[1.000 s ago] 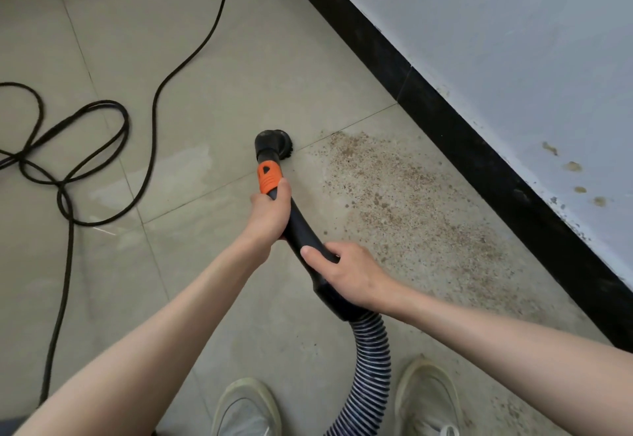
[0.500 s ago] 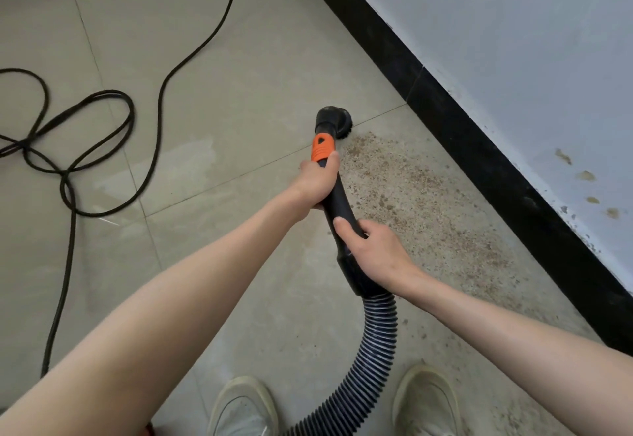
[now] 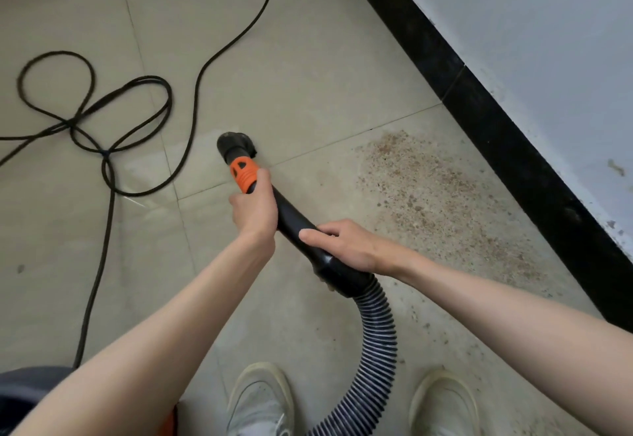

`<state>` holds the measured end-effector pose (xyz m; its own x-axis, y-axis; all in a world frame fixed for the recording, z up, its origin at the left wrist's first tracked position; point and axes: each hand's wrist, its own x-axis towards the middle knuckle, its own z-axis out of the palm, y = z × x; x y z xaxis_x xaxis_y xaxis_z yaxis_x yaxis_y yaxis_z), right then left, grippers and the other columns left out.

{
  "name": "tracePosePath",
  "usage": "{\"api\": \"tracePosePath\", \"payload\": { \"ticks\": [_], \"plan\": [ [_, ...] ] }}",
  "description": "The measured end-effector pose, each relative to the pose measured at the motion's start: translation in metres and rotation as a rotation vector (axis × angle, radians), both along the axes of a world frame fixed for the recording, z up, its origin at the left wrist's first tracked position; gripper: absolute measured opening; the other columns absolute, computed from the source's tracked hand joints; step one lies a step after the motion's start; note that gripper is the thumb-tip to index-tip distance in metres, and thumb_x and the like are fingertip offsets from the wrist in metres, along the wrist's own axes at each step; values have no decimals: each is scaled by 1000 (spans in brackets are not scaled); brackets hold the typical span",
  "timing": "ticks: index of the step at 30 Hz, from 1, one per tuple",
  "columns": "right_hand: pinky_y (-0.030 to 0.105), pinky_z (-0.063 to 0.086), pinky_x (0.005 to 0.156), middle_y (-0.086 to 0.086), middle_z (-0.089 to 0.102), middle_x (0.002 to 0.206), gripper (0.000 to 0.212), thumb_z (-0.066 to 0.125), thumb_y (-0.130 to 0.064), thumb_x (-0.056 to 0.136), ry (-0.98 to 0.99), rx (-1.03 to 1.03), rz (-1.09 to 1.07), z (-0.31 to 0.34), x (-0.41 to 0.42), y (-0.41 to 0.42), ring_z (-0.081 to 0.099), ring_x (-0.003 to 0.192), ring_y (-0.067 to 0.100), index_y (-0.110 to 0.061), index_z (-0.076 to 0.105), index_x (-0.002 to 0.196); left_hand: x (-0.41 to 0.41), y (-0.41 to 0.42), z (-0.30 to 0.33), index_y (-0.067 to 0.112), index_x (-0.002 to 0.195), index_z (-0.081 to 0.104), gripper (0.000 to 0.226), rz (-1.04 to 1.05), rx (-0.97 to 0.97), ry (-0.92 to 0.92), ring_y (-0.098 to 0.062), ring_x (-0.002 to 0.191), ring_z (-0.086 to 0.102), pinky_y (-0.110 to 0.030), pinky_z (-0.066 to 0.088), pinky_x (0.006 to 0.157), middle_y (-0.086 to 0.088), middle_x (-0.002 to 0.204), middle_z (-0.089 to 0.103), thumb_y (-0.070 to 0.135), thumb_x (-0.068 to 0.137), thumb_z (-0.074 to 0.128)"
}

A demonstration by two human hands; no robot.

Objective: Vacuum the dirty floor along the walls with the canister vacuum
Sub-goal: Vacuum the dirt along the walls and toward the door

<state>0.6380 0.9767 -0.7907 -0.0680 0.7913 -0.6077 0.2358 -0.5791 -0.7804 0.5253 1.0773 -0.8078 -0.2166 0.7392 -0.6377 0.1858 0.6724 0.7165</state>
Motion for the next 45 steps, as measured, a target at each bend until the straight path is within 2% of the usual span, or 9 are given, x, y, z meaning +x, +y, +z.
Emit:
{"api": "tracePosePath", "payload": {
  "ticks": [3,9,14,19,23,27,34,43,45],
  "plan": [
    [30,52,52,9,65,64,37,55,-42,96,142,-70,5,5,-1,4,61,52,25,-14,58,71,-5,-4,3,9,121,42,52,106,-6,-20,-27,88,54,-37,49,83,-9,108,53,45,86,52],
    [39,52,61,12,63,63,40,53,-41,97,222,-143,25,13,1,5,60,53,28,-10,56,73,-13,-7,5,15,105,50,36,135,4,-64,-25,94,60,-34,51,74,-6,104,59,43,83,54],
    [36,52,60,10,64,61,38,56,-40,96,223,-184,-1,16,-9,-12,60,52,25,-12,56,71,-22,-29,11,18,99,47,27,155,-4,-23,-20,86,56,-37,49,82,3,86,53,39,86,54],
    [35,53,60,8,64,59,37,59,-40,94,178,-221,-83,16,-10,-45,61,53,25,-13,56,69,-22,-55,15,11,123,46,51,-7,-75,-14,-22,100,57,-42,47,96,-3,106,56,46,87,50],
    [26,49,48,6,63,56,37,57,-40,95,157,-211,-160,12,-11,-59,59,47,21,-11,56,72,-18,-56,14,9,127,45,67,-141,-102,-81,-22,95,58,-45,48,95,-1,97,55,54,78,52],
    [26,48,48,9,62,60,37,56,-42,95,120,-150,-179,0,-15,-64,59,47,22,-12,56,73,-14,-53,11,6,117,48,48,-185,-71,-115,-20,85,57,-34,52,76,-4,93,53,45,90,52],
    [31,48,57,8,62,66,39,58,-47,93,64,-77,-222,-7,-15,-96,58,54,20,-16,56,69,-4,-76,19,10,88,51,36,-277,-87,-113,-16,73,59,-30,52,68,-3,81,56,46,93,53],
    [35,47,64,4,59,64,43,58,-49,90,-35,47,-427,-39,9,-123,58,60,20,-18,50,63,52,-89,-13,15,104,49,38,-501,16,-167,-17,86,54,-37,47,89,1,84,53,51,95,43],
    [28,45,60,-3,58,58,44,59,-47,91,-65,51,-453,-36,12,-126,56,54,12,-17,48,61,59,-91,-14,14,109,48,40,-529,5,-199,-18,89,55,-36,48,90,0,87,54,51,96,42]
  ]
}}
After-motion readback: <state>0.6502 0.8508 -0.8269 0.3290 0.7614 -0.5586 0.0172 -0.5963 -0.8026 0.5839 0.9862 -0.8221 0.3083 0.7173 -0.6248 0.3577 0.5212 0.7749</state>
